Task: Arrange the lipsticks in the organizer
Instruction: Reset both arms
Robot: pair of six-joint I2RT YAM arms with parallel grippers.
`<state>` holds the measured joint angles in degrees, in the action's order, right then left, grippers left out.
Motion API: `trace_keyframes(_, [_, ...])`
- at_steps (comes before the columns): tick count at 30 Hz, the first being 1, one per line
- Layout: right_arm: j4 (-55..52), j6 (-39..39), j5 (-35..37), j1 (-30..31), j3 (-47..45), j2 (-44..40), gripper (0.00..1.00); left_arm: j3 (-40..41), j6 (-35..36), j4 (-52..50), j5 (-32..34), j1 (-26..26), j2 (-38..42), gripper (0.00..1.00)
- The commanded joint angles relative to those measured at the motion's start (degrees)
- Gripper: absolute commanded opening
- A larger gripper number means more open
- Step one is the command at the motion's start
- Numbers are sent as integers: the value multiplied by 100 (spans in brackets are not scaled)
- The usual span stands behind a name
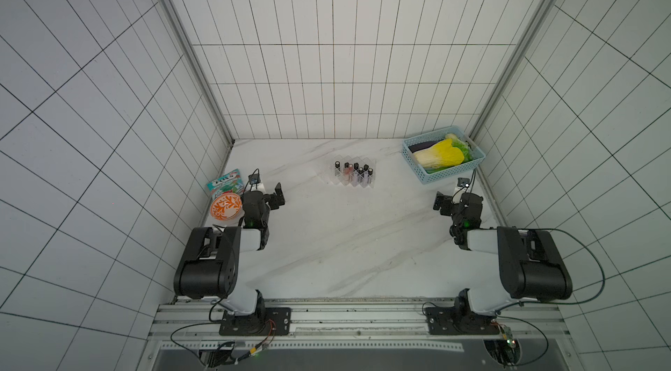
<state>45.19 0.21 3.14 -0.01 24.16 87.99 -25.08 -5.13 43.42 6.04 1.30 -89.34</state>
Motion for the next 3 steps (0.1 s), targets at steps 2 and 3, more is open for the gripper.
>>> trace_keyframes(2, [122,62,-65,-34,53,10,99,-85,-24,-4,-64,6,17,98])
trace_keyframes(3, [114,75,-102,-57,58,17,99,-93,-24,-9,-65,9,18,98])
